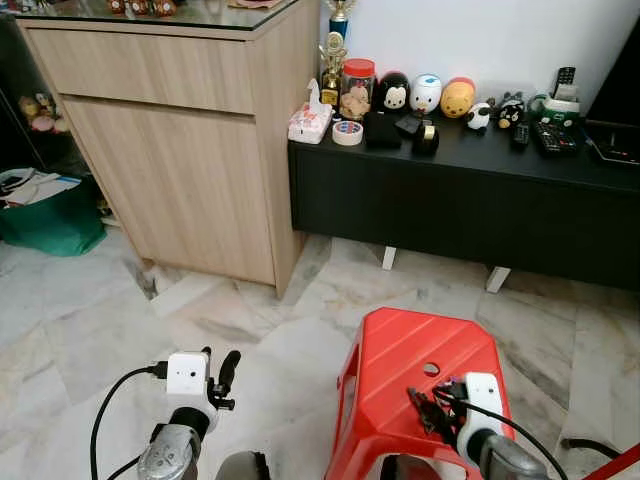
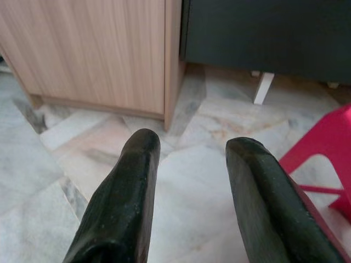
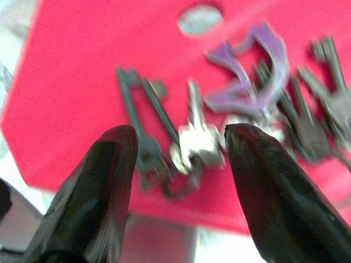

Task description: Hang keys on a hook

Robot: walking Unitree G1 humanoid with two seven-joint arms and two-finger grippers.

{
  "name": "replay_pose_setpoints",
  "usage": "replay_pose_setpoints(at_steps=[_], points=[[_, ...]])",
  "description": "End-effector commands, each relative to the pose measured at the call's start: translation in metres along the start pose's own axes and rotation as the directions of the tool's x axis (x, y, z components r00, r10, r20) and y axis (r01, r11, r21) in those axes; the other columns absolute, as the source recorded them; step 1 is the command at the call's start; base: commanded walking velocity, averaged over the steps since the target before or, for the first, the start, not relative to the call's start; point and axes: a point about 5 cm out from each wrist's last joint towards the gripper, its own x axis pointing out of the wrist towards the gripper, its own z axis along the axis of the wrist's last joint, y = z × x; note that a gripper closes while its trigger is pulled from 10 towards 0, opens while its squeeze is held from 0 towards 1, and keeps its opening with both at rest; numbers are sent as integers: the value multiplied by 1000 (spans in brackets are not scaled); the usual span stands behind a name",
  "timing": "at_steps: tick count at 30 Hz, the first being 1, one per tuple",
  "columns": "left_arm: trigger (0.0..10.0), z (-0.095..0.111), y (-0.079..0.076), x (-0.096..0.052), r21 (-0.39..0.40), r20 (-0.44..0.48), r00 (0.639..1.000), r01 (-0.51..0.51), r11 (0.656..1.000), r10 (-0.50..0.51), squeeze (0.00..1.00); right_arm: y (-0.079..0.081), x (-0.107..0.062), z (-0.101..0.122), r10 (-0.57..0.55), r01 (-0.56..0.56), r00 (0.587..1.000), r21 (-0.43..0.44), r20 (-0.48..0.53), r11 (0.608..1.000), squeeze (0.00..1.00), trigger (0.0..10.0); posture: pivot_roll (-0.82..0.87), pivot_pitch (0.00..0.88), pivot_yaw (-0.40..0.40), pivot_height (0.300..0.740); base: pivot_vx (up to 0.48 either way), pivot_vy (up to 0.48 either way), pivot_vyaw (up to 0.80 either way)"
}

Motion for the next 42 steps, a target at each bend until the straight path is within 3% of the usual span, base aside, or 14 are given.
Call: replay_pose_setpoints(at_steps=[1, 18, 28, 38, 41, 42], points=[[10000, 1, -4, 2, 25, 6, 1000, 19, 1000, -20, 0, -2, -2, 6, 6, -6, 1000, 33, 8, 999, 0, 10000, -29, 0, -71, 618, 0, 0, 0], [10000, 0, -4, 2, 35, 10, 1000, 19, 999, -19, 0, 12, -2, -3, 115, -109, 988, 62, -103, 992, 0, 10000, -26, 0, -75, 618, 0, 0, 0], [10000, -2, -3, 0, 35, 3, 1000, 12, 999, -12, 0, 8, -2, 5, 73, -69, 996, 83, -46, 994, 0, 10000, -23, 0, -78, 618, 0, 0, 0], [10000, -3, -4, 1, 39, -2, 1000, 16, 999, -16, 0, 8, 0, 11, 76, -74, 997, 49, -34, 996, 0, 10000, -21, 0, -78, 618, 0, 0, 0], [10000, -3, -5, 1, 42, -1, 1000, 15, 999, -15, 0, 8, -1, 7, 92, -93, 994, -12, -66, 996, 0, 10000, -19, 0, -80, 618, 0, 0, 0], [10000, -3, -4, 2, 42, 0, 1000, 14, 999, -14, 0, 4, -4, 6, 86, -97, 993, -127, -85, 987, 0, 10000, -23, 0, -79, 618, 0, 0, 0]])
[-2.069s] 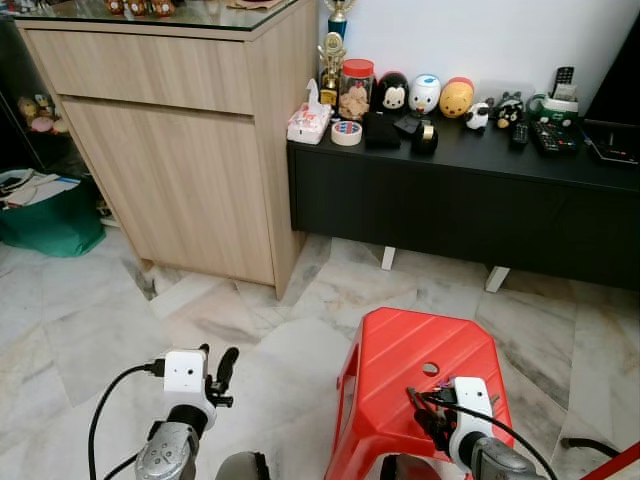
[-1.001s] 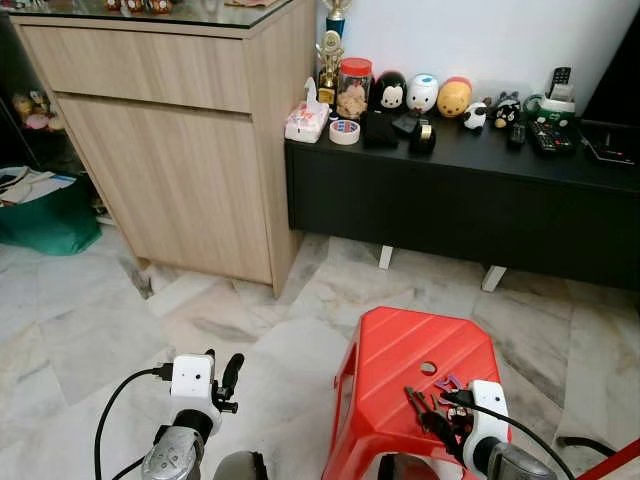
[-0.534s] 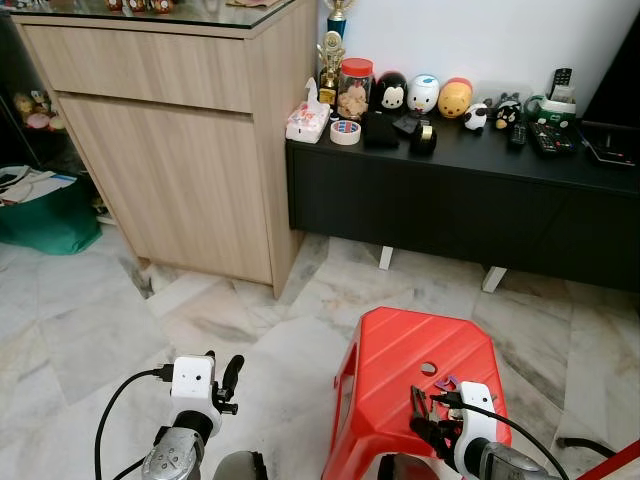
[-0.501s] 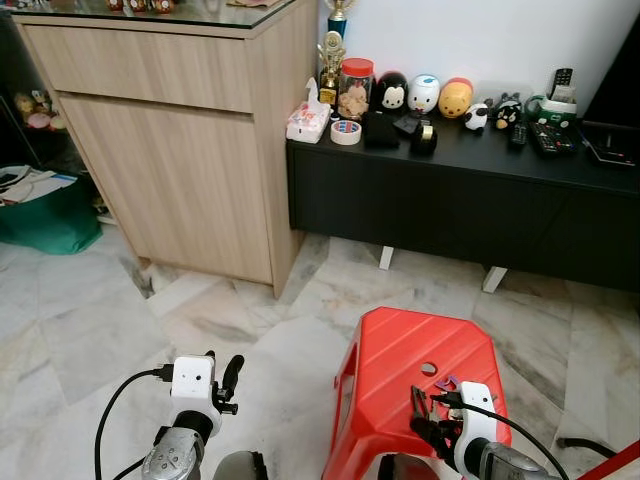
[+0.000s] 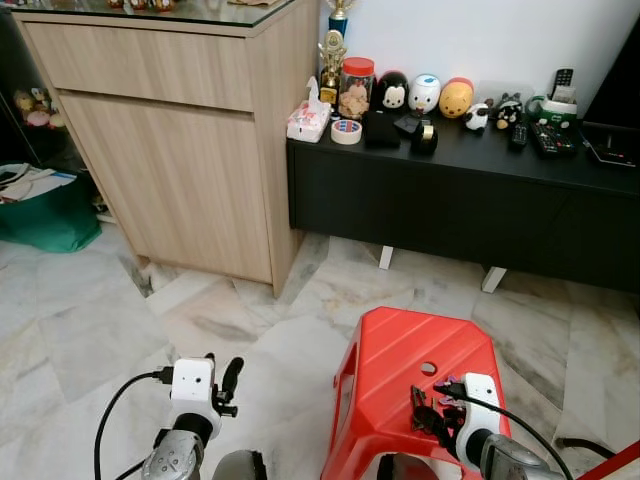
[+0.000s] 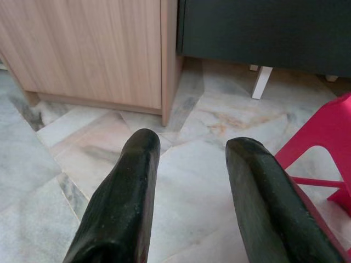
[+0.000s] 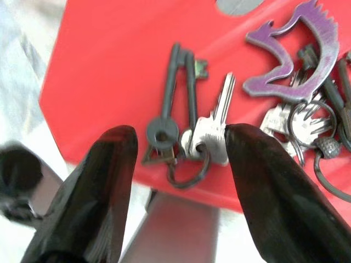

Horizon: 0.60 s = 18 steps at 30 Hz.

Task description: Hang keys on a hook

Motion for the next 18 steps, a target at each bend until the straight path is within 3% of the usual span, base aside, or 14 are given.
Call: replay_pose_setpoints(at_steps=[1, 3, 9, 13, 14, 18], points=[[10000, 0, -1, 2, 17, -2, 1000, 10, 1000, -10, 0, -7, -4, 0, -16, 13, 1000, -158, -16, 987, 0, 10000, -23, 0, -79, 618, 0, 0, 0], [10000, 0, -2, 2, 17, -2, 1000, 10, 1000, -10, 0, -10, -6, 1, -12, 7, 1000, -204, -22, 979, 0, 10000, -27, 0, -79, 618, 0, 0, 0], [10000, 0, -2, 3, 16, -1, 1000, 9, 1000, -9, 0, -15, -9, 11, -14, 13, 1000, -163, -7, 987, 0, 10000, -30, 0, -80, 618, 0, 0, 0], [10000, 0, -2, 3, 17, 0, 1000, 8, 1000, -8, 0, -12, -9, 9, -3, 2, 1000, -90, -12, 996, 0, 10000, -24, 0, -85, 618, 0, 0, 0], [10000, 0, -2, 2, 18, 0, 1000, 9, 1000, -9, 0, -11, -9, 5, 0, 0, 1000, -9, -20, 1000, 0, 10000, -24, 0, -85, 618, 0, 0, 0], [10000, -1, -3, 2, 20, -3, 1000, 10, 1000, -10, 0, -9, -9, -3, 13, -10, 999, 68, -45, 998, 0, 10000, -33, 0, -84, 618, 0, 0, 0]])
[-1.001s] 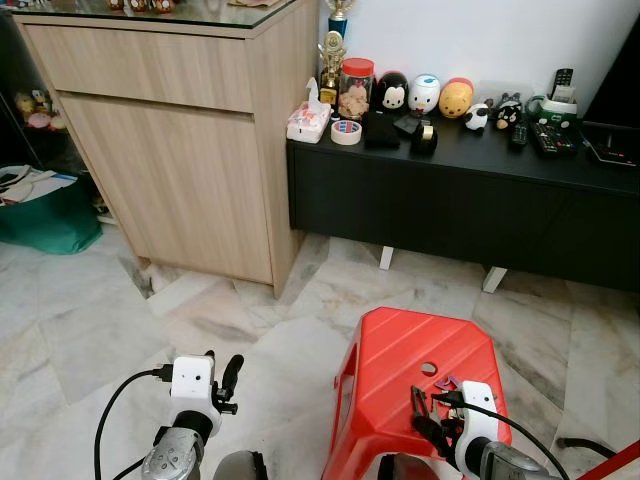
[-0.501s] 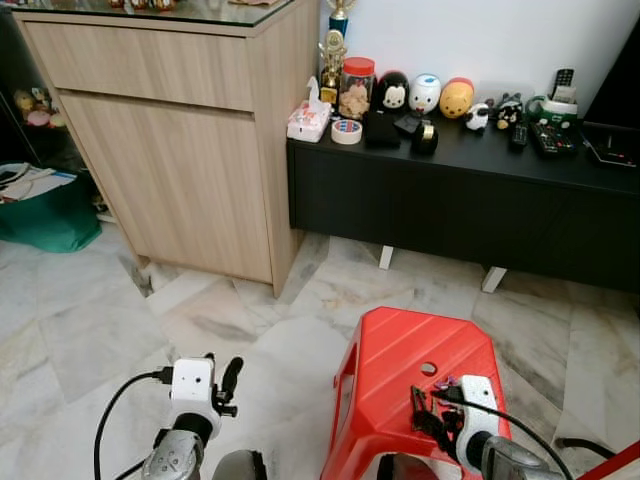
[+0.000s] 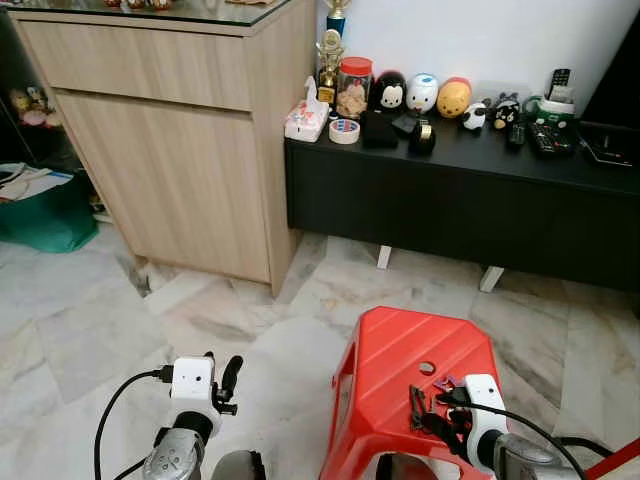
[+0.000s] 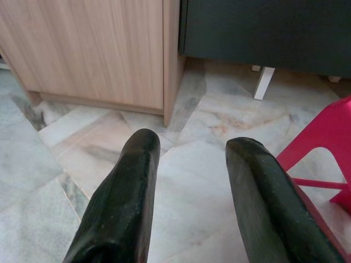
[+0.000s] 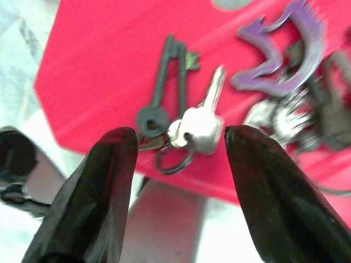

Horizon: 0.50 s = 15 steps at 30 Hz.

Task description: Hang keys on a hook

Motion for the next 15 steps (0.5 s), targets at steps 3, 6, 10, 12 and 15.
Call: replay_pose_setpoints(at_steps=[3, 6, 10, 12, 15], points=[[10000, -1, -3, 2, 18, -3, 1000, 19, 1000, -19, 0, 1, -1, -12, 24, -18, 999, 159, -33, 987, 0, 10000, -30, 0, -87, 618, 0, 0, 0], [10000, -1, -3, 2, 18, -3, 1000, 18, 1000, -17, 0, 3, -1, -13, 38, -30, 999, 200, -38, 979, 0, 10000, -29, 0, -90, 618, 0, 0, 0], [10000, -1, -3, 2, 17, -3, 1000, 12, 1000, -12, 0, 3, -2, -13, 44, -32, 998, 233, -45, 972, 0, 10000, -28, 0, -95, 618, 0, 0, 0], [10000, -2, -2, 1, 17, -4, 1000, 9, 1000, -9, 0, 3, -2, -12, 39, -28, 998, 243, -42, 970, 0, 10000, -28, 0, -96, 618, 0, 0, 0], [10000, -3, -3, 1, 18, -5, 1000, 7, 1000, -7, 0, 2, -1, -8, 30, -22, 999, 250, -27, 968, 0, 10000, -25, 0, -100, 618, 0, 0, 0]])
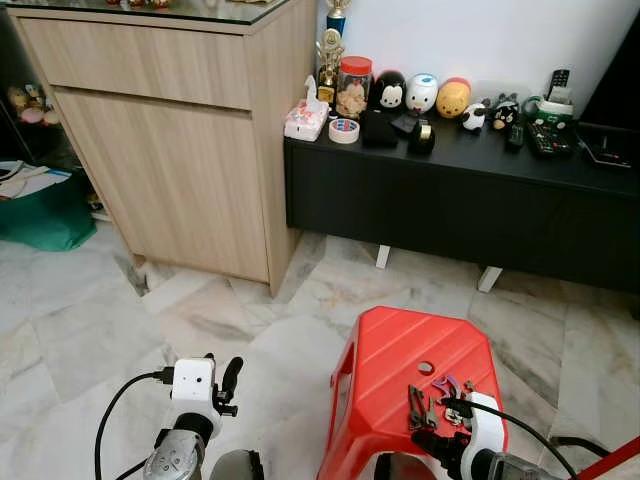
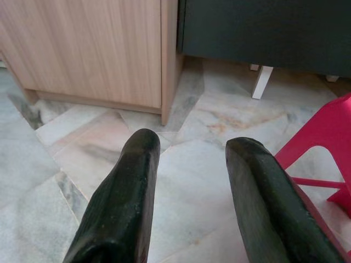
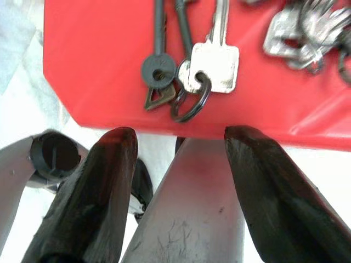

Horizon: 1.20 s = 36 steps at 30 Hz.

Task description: Hang keys on a hook

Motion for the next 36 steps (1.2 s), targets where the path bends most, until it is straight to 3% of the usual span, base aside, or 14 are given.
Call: replay_pose_setpoints(at_steps=[1, 14, 30, 31, 32, 34, 36], points=[[10000, -1, -2, 0, 17, -5, 1000, 9, 1000, -9, 0, 1, 1, 7, 1, -2, 999, 28, 34, 1000, 0, 10000, -25, 0, -100, 618, 0, 0, 0], [10000, -1, -1, 1, 27, -4, 1000, 10, 1000, -10, 0, 5, 8, -1, 10, -10, 1000, 29, 0, 1000, 0, 10000, -17, 0, -99, 618, 0, 0, 0], [10000, -2, -3, 1, 36, -8, 1000, 18, 999, -18, 0, 5, 12, 3, 12, -13, 999, 23, 37, 1000, 0, 10000, -17, 0, -99, 618, 0, 0, 0], [10000, -2, -3, 1, 37, -8, 1000, 18, 999, -17, 0, 5, 13, 3, 8, -9, 999, 24, 40, 1000, 0, 7216, -16, 0, -99, 618, 0, 0, 0], [10000, -2, -3, 1, 37, -8, 1000, 17, 999, -17, 0, 6, 13, 3, 6, -7, 999, 25, 42, 1000, 0, 2667, -16, 0, -99, 618, 0, 0, 0], [10000, -2, -2, 1, 38, -9, 1000, 18, 999, -18, 0, 7, 14, 3, 13, -14, 999, 25, 39, 1000, 0, 0, -15, 0, -98, 618, 0, 0, 0], [10000, -2, -2, 1, 39, -9, 1000, 18, 999, -18, 0, 7, 15, 2, 12, -13, 999, 24, 36, 1000, 0, 0, -15, 0, -98, 618, 0, 0, 0]])
